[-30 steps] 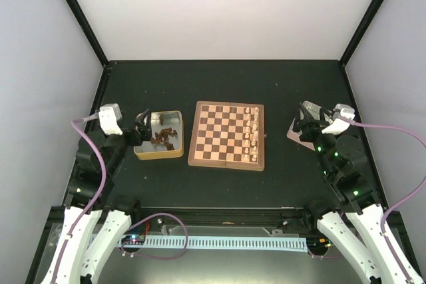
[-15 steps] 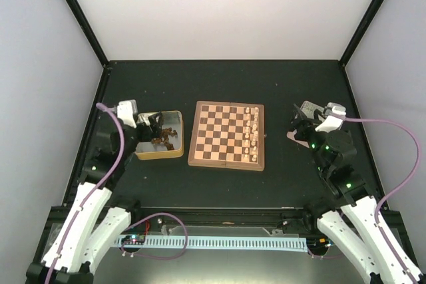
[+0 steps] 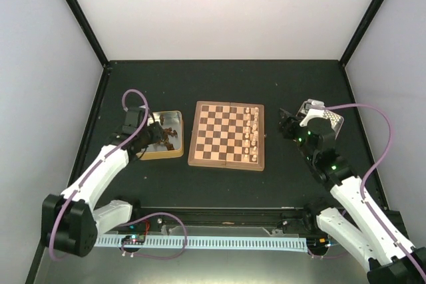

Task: Set up the chess pieces on the board
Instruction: Pick up the chess piece from the storage box.

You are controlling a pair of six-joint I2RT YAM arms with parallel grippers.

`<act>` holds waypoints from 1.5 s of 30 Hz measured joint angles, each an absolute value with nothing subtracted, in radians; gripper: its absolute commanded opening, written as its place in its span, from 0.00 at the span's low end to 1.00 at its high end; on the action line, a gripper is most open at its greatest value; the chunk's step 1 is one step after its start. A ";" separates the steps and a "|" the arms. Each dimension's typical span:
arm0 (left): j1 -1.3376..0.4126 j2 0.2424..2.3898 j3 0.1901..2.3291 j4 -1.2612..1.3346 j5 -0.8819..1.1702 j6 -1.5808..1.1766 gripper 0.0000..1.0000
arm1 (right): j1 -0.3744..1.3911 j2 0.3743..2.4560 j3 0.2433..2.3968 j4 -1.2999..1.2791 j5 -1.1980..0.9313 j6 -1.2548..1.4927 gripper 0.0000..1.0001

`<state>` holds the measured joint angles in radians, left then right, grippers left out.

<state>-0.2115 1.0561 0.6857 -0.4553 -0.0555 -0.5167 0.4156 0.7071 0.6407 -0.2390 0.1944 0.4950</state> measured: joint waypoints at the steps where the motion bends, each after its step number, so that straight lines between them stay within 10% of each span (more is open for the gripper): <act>1: -0.211 1.081 0.687 -0.459 -0.056 -0.519 0.46 | 0.416 0.720 0.641 -0.239 0.188 0.496 0.72; 28: -0.196 1.492 0.773 -0.382 0.031 -0.513 0.13 | 0.416 0.767 0.641 -0.239 0.135 0.507 0.53; 45: -0.196 1.266 0.844 -0.419 0.146 -0.482 0.10 | 0.416 0.751 0.641 -0.239 0.128 0.513 0.52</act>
<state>-0.1959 1.2663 0.8440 -0.4187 0.1459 -0.4824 0.4156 0.7509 0.6407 -0.2390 0.1284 0.5129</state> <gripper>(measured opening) 0.122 0.522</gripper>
